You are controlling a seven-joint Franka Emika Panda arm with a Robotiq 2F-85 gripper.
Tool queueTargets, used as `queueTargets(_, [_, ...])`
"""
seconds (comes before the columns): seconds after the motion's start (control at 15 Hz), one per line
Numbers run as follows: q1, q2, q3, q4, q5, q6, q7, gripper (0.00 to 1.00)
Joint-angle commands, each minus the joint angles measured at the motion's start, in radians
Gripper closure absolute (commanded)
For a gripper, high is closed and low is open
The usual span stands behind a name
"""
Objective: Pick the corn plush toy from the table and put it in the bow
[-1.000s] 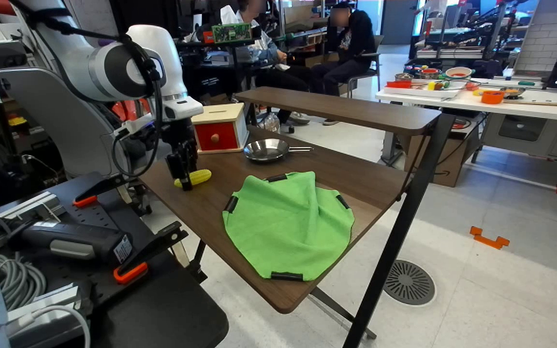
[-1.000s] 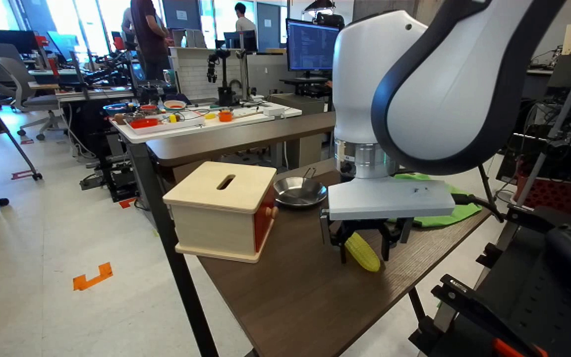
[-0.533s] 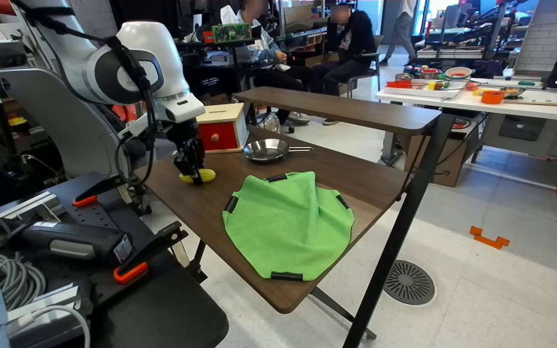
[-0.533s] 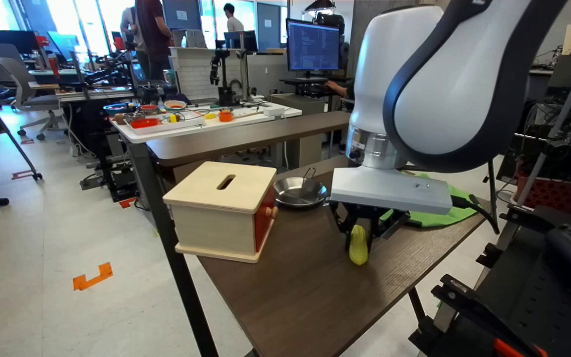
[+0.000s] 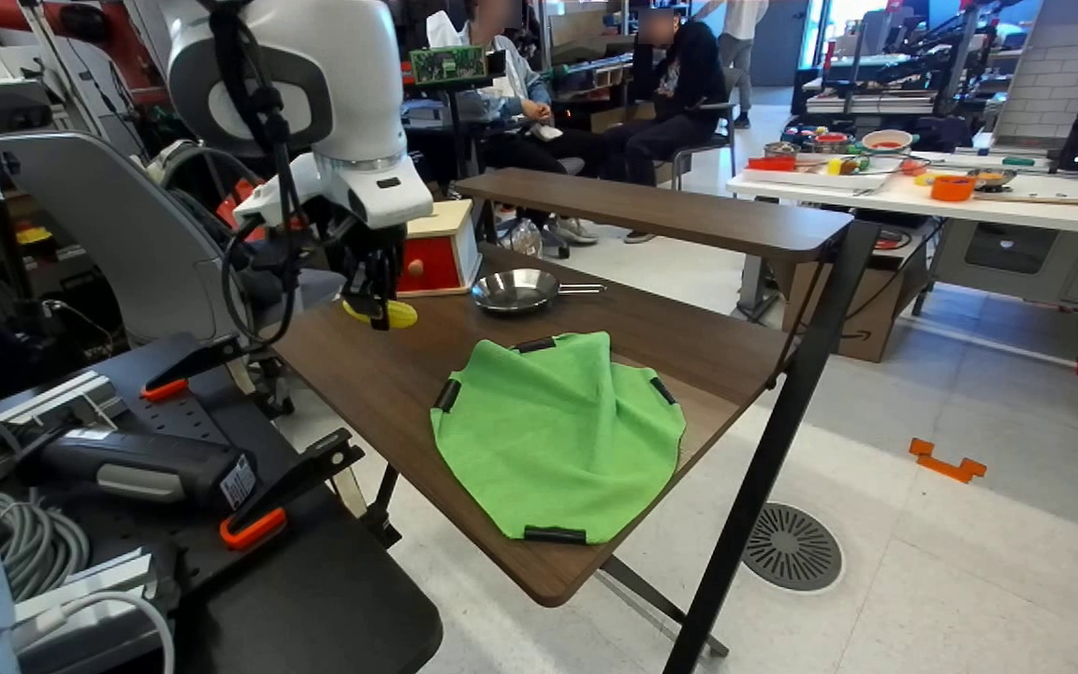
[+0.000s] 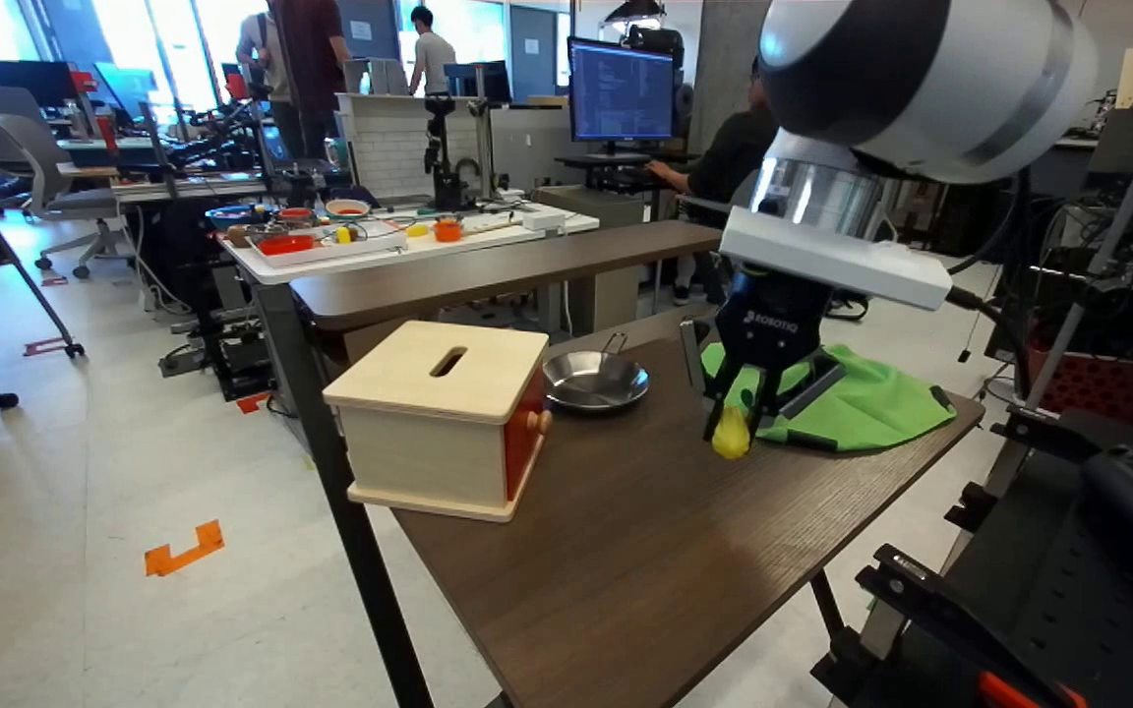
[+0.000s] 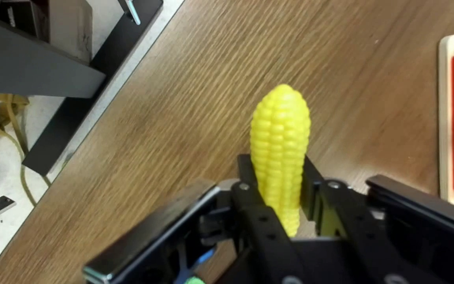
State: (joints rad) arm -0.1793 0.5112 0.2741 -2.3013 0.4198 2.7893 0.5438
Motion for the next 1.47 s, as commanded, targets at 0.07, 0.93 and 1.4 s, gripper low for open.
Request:
queueTargets(0.07, [-0.034,-0.004,-0.075,0.142,0.121,-0.271,-0.148,0.93])
queueTargets(0.93, [0.158,0.202,-0.318,0.616,-0.009,-0.579,0.079,0.93])
queueTargets(1.4, [0.244,0.251,-0.339,0.672,-0.098,-0.462,0.187,0.93])
